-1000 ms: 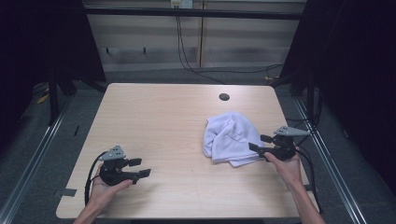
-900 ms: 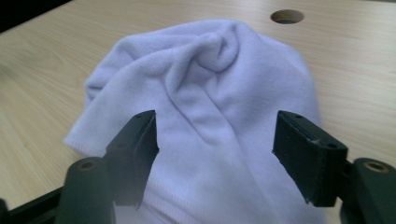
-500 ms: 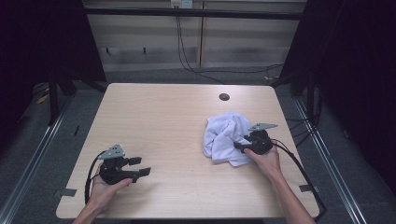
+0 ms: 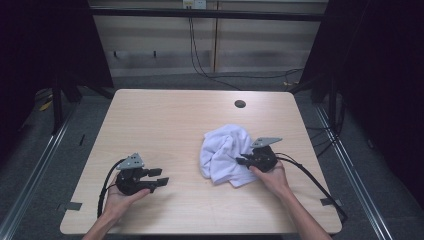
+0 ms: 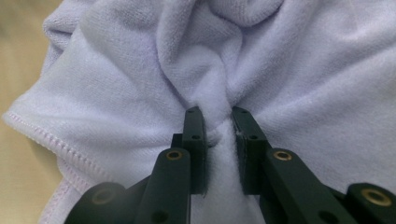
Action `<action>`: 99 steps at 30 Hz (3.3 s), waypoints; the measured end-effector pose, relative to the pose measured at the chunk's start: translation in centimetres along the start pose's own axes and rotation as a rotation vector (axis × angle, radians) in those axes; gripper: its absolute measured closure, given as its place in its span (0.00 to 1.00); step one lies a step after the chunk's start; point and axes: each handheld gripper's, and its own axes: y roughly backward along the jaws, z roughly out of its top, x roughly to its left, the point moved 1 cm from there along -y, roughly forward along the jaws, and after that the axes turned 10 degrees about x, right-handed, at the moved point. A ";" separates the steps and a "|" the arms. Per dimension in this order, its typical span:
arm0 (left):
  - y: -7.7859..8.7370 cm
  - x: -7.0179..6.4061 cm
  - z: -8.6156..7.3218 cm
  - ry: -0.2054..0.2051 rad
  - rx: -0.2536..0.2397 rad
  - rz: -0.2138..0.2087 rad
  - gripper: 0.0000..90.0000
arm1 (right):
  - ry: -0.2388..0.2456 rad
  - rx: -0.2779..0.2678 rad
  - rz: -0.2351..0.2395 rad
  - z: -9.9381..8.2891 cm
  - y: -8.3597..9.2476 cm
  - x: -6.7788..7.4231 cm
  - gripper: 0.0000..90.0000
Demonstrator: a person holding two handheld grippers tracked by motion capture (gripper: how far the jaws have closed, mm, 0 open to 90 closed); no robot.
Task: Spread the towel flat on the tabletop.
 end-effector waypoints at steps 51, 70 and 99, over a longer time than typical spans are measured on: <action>-10.6 -5.7 7.1 -0.187 0.141 -0.083 0.70 | 0.033 0.000 0.038 -4.0 2.6 6.7 0.48; -9.4 -6.8 6.7 -0.243 0.149 -0.134 0.56 | 0.064 -0.046 0.117 -1.2 1.7 6.9 0.91; -1.7 -2.2 7.6 -0.009 -0.164 -0.128 0.97 | -0.037 -0.162 0.024 0.3 6.9 4.0 0.92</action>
